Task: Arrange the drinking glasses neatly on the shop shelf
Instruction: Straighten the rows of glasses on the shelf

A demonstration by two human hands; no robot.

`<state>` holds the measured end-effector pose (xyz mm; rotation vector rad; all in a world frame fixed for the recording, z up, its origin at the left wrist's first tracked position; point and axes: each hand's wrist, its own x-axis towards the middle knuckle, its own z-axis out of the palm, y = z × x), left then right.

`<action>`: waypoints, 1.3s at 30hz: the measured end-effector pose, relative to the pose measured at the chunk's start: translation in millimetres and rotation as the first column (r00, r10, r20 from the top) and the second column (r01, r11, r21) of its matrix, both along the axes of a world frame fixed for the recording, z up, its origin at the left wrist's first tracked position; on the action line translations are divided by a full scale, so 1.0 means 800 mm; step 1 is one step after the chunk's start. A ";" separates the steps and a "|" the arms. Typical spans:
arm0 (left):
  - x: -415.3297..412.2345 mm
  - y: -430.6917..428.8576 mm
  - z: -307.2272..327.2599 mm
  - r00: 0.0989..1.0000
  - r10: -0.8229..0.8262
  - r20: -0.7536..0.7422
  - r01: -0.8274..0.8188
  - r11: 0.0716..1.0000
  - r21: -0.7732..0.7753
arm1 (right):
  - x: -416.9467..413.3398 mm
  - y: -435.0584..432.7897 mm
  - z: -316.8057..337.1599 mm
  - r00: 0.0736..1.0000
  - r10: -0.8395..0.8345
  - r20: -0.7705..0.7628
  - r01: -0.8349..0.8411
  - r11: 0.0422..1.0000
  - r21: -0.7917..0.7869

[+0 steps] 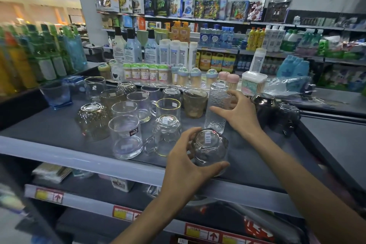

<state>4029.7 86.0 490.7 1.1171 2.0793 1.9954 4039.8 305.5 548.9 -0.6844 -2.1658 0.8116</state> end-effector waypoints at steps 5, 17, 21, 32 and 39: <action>0.012 -0.006 0.015 0.999 0.045 -0.004 -0.045 0.998 0.040 | 0.046 -0.020 -0.001 0.997 -0.026 -0.075 0.031 0.997 0.069; 0.059 -0.043 0.060 0.988 0.155 -0.022 -0.153 0.987 0.055 | 0.145 -0.120 0.008 0.862 0.439 -0.255 -0.475 0.875 -0.099; 0.061 -0.077 0.065 0.976 0.216 -0.035 -0.214 0.976 0.046 | 0.144 -0.146 0.011 0.805 0.532 -0.264 -0.578 0.802 -0.148; -0.034 -0.212 0.084 0.966 0.255 0.033 -0.256 0.966 0.034 | 0.042 -0.271 0.013 0.693 0.620 -0.368 -0.714 0.661 -0.230; -0.172 -0.312 0.073 0.988 0.109 0.111 -0.113 0.993 0.029 | -0.066 -0.376 -0.014 0.740 0.559 -0.373 -0.658 0.716 -0.232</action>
